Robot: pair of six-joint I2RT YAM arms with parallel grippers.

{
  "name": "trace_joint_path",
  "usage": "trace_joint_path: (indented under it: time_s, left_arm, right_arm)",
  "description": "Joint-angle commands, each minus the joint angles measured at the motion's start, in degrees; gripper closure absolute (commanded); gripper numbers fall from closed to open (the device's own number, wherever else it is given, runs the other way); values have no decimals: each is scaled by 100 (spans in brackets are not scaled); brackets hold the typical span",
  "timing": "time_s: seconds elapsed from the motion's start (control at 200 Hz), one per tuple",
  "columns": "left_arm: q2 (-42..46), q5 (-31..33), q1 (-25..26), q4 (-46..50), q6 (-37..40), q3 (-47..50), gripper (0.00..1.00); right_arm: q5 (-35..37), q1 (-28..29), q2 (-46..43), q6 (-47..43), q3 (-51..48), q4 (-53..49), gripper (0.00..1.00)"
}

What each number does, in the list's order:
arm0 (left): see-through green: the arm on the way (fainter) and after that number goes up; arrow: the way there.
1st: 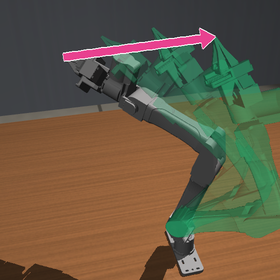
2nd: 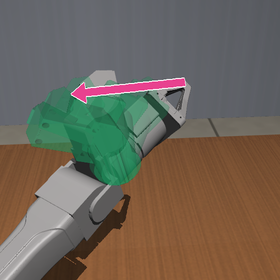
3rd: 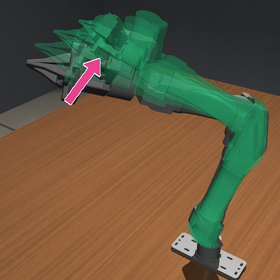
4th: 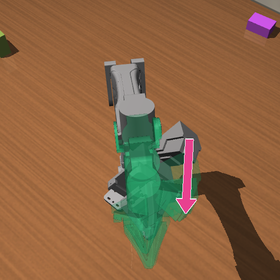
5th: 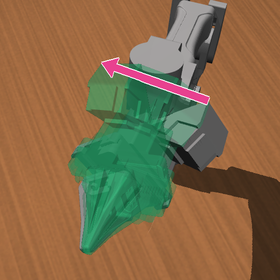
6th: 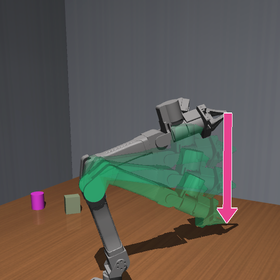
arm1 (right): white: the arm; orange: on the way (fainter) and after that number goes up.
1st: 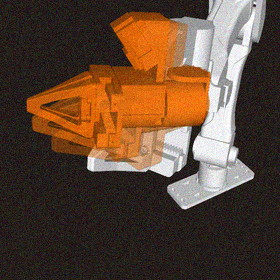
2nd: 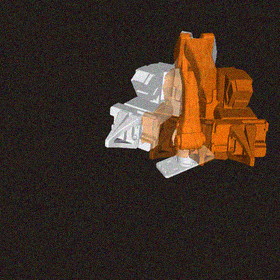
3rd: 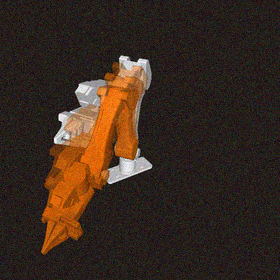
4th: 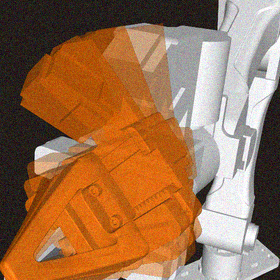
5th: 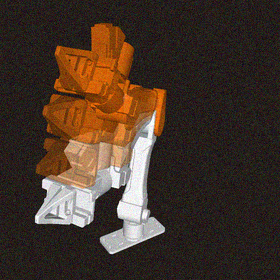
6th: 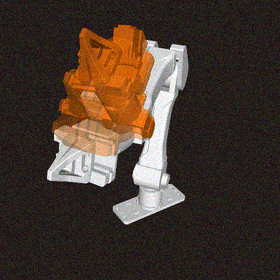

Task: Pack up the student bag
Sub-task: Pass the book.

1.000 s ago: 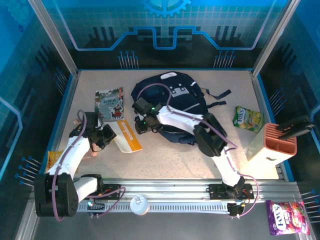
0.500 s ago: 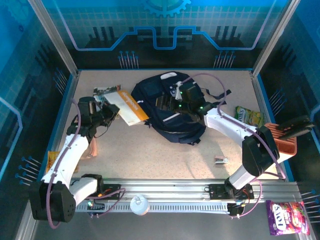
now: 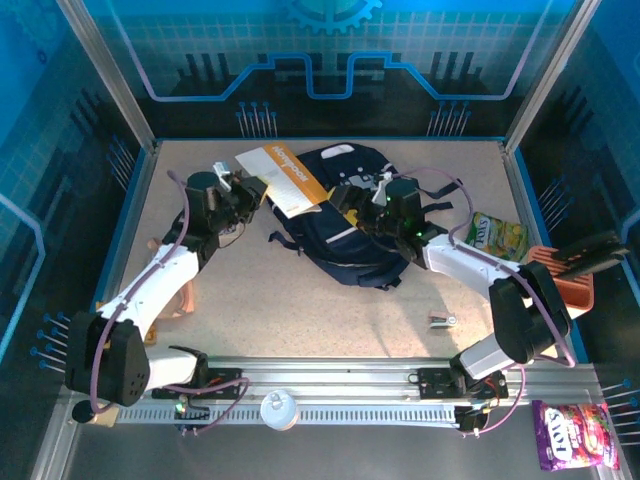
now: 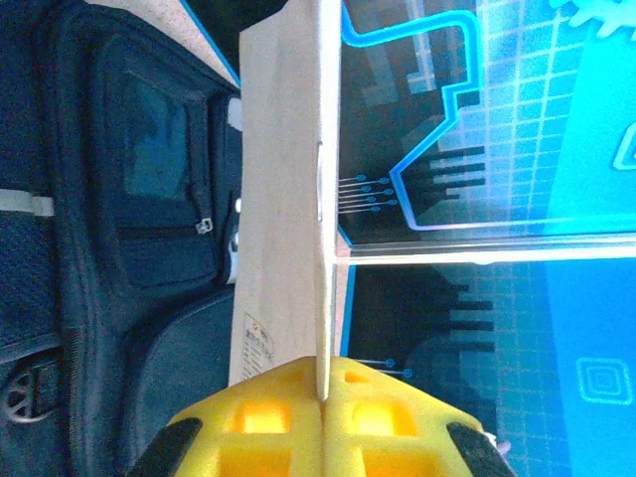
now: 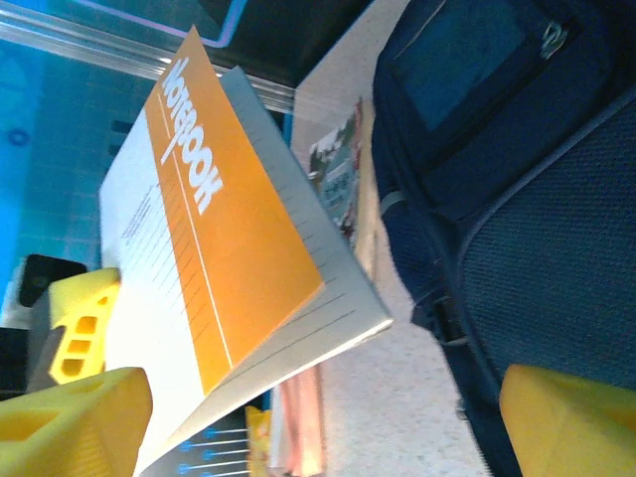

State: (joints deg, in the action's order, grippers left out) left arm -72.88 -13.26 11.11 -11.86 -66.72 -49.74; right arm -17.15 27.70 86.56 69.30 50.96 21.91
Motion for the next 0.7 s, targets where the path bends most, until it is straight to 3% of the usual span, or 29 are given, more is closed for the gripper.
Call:
trace_joint_path:
  time_s: [0.0,0.37,0.695]
  left_arm:
    - [-75,359,87,-712,-307,-151,100]
    - [-288,568,373,-1098,-488,-163,100]
    - [-219,614,409,-1012,-471,-116,100]
  right_arm:
    - [-227,23,2,1134,-227,1208,8]
    - [-70,521,617,2003,208,2121,9]
    - [213,602,1258,2279,430,3030,19]
